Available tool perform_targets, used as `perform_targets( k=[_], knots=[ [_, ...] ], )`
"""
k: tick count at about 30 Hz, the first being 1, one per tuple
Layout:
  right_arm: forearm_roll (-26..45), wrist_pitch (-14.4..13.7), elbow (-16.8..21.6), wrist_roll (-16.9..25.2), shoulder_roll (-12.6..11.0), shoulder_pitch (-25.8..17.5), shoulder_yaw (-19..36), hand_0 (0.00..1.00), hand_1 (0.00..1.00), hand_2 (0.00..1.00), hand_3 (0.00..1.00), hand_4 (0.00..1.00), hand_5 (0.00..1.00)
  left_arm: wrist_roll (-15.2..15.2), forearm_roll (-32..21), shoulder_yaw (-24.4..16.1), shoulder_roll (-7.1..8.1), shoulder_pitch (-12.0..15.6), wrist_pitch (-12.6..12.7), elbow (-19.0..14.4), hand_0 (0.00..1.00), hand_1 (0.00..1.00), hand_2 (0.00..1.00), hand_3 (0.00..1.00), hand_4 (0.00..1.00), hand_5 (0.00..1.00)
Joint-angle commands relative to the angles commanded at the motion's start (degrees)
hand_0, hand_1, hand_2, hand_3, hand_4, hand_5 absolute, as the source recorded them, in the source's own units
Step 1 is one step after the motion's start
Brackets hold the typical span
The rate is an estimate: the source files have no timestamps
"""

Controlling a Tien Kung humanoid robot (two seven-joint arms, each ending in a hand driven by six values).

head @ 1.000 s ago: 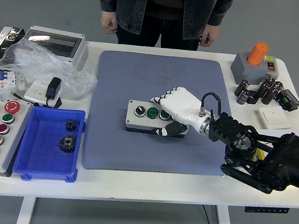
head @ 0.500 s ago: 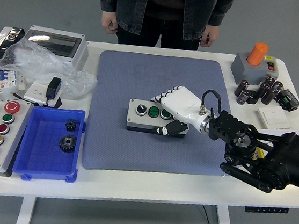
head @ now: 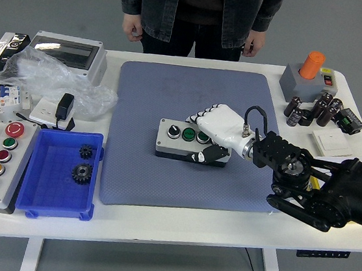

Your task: Pick up the button,place it on the desk,press the button,press the button

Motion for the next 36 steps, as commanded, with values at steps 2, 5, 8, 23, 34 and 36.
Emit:
perform_targets(
  k=[2,5,8,23,34,36],
  knots=[
    [-0.13,0.09,0.08,0.03,-0.01,0.05,0.08,0.754,0.743,0.816,0.915,0.998,0.38,0.0,0.07,-0.11,-0.02,-0.01,-0.03,0.0,0.68,0.702,0.63,0.622,0.54,0.434],
    [-0.4,0.24,0.17,-0.03,0.02,0.15,0.04,0.754,0.743,0.816,0.915,0.998,0.38,0.0,0.08,-0.09,-0.03,-0.07,-0.09,0.0,0.68,0.702,0.63,0.622,0.54,0.434],
    [-0.65,0.41,0.32,-0.1,0.02,0.21,0.03,0.761,0.748,0.828,0.961,0.998,0.401,0.0,0.05,-0.04,-0.01,-0.09,-0.14,0.02,0.681,0.702,0.63,0.62,0.538,0.433],
    [-1.46,0.66,1.25,-0.48,-0.37,0.37,0.83,0.771,0.769,0.9,0.998,0.998,0.437,-0.06,-0.09,0.15,-0.09,-0.03,-0.24,0.03,0.681,0.703,0.627,0.62,0.525,0.426],
    [2.11,4.09,13.19,-2.22,-8.51,-3.52,10.73,0.779,0.771,0.911,0.998,0.998,0.449,-0.23,-0.36,0.16,-0.03,0.13,-0.36,0.09,0.681,0.703,0.626,0.62,0.515,0.428],
    [4.68,4.09,16.6,-2.81,-10.93,-6.1,13.96,0.779,0.771,0.911,0.998,0.998,0.449,-0.26,-0.45,0.16,-0.07,0.27,-0.37,0.1,0.681,0.703,0.626,0.62,0.515,0.428]
  ],
)
